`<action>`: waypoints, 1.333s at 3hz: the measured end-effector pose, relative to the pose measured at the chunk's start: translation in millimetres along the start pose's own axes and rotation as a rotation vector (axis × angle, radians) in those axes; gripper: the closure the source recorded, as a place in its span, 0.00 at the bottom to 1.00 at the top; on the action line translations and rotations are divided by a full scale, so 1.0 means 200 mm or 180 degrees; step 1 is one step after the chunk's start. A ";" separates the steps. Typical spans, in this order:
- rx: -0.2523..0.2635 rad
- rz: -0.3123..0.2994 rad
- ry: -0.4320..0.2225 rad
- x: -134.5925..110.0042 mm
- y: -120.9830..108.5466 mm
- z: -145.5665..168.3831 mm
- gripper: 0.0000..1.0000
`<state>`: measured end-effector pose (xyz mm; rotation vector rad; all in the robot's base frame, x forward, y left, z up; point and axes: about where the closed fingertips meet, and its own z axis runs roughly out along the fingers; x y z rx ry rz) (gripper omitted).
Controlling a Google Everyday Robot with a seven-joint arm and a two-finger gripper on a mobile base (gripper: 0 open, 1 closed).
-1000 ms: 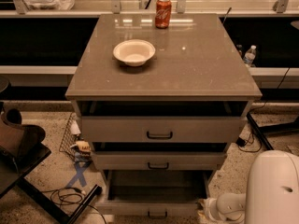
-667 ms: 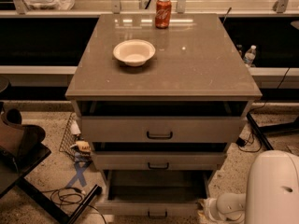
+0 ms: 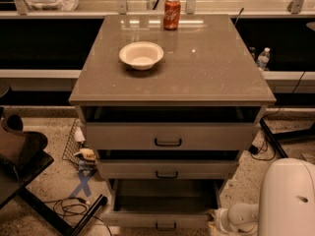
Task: Open bottom drawer
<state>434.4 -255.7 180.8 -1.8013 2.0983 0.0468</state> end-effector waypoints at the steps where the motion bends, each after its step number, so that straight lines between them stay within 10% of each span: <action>1: 0.0000 0.0000 0.0000 0.00 0.00 0.00 0.12; 3: -0.0006 -0.0001 -0.0004 0.00 0.00 0.00 0.00; 4: -0.0012 -0.0001 -0.0008 -0.01 0.01 0.01 0.17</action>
Offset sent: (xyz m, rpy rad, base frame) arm 0.0000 0.0000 0.0000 0.0000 0.0001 0.0000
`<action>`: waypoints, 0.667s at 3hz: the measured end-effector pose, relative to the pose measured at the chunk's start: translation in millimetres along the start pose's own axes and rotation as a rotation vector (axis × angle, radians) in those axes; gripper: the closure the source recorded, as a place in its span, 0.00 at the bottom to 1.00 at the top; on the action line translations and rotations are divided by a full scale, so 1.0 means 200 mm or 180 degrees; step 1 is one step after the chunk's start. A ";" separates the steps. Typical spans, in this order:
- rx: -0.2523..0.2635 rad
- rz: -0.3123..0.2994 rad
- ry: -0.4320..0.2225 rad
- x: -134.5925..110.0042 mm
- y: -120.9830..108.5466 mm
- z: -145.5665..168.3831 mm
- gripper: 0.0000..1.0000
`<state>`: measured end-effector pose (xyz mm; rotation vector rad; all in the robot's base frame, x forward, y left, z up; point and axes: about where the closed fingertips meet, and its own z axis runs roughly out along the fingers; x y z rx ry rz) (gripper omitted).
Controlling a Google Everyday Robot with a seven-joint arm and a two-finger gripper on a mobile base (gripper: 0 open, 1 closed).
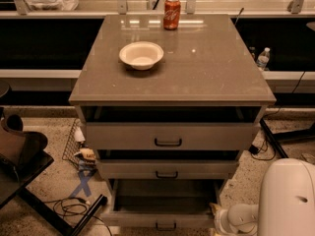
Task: Open bottom drawer
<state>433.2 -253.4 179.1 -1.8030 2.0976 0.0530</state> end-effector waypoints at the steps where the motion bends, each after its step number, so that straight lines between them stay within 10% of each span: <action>1: -0.0047 0.0001 0.0034 -0.01 0.01 0.02 0.41; 2: -0.0253 0.0284 0.0211 0.12 0.21 0.03 0.72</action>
Offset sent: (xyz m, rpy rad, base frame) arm -0.1239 -0.0511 -0.0466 -0.0781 0.2891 -0.2277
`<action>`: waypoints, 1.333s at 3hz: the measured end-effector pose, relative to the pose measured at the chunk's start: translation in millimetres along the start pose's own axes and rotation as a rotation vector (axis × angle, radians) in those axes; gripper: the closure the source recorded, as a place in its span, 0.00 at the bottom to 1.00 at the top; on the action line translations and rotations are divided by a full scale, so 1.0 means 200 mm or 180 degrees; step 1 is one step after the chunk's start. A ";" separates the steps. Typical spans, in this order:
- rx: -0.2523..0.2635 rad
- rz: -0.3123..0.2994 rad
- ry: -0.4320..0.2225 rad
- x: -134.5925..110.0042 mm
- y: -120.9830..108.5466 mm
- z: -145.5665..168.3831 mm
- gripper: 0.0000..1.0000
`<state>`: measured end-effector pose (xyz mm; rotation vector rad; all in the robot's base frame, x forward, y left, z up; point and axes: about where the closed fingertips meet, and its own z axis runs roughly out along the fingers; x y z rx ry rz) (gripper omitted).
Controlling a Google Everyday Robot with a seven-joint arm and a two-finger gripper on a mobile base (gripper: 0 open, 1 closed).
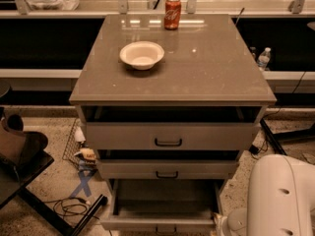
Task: Open bottom drawer
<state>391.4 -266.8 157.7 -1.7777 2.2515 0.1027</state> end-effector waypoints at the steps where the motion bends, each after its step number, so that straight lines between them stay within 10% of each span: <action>1: 0.0000 0.0000 0.0000 0.00 0.00 0.00 0.95; 2: -0.0032 0.0292 0.0118 0.11 0.18 -0.07 1.00; 4: -0.0032 0.0293 0.0118 0.10 0.18 -0.07 1.00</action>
Offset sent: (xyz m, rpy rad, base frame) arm -0.3725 -0.1175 0.0336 -0.1588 0.3280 -0.7664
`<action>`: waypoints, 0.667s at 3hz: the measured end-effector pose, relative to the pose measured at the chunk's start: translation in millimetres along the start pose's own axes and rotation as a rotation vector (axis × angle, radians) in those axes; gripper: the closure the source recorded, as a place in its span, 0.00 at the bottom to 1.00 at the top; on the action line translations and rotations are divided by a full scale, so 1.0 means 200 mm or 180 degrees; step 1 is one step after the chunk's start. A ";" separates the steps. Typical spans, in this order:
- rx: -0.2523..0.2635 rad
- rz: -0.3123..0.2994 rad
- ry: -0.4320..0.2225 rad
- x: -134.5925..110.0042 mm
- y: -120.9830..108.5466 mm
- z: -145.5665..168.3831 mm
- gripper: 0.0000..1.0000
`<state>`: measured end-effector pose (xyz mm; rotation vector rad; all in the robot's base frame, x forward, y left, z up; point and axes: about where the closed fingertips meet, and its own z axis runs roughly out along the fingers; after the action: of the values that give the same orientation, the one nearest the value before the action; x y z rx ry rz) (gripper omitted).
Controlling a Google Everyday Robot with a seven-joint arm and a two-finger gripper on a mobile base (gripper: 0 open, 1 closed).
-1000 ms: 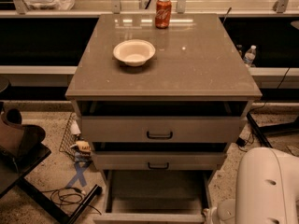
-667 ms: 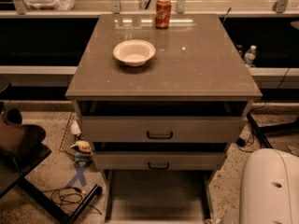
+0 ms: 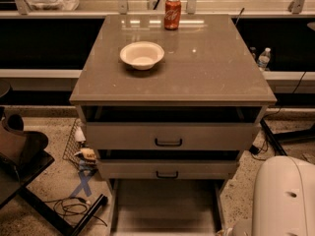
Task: Open bottom drawer
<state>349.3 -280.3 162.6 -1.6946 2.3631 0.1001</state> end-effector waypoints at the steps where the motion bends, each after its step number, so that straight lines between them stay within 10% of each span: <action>1: -0.0006 0.0000 -0.0002 0.00 0.01 0.00 0.82; 2: -0.0008 0.0000 -0.0003 0.00 0.01 0.00 0.59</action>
Offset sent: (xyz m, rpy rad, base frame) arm -0.0007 0.0009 -0.0007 0.0012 0.0015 0.0006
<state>348.4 -279.2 161.7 -1.6954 2.3633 0.1038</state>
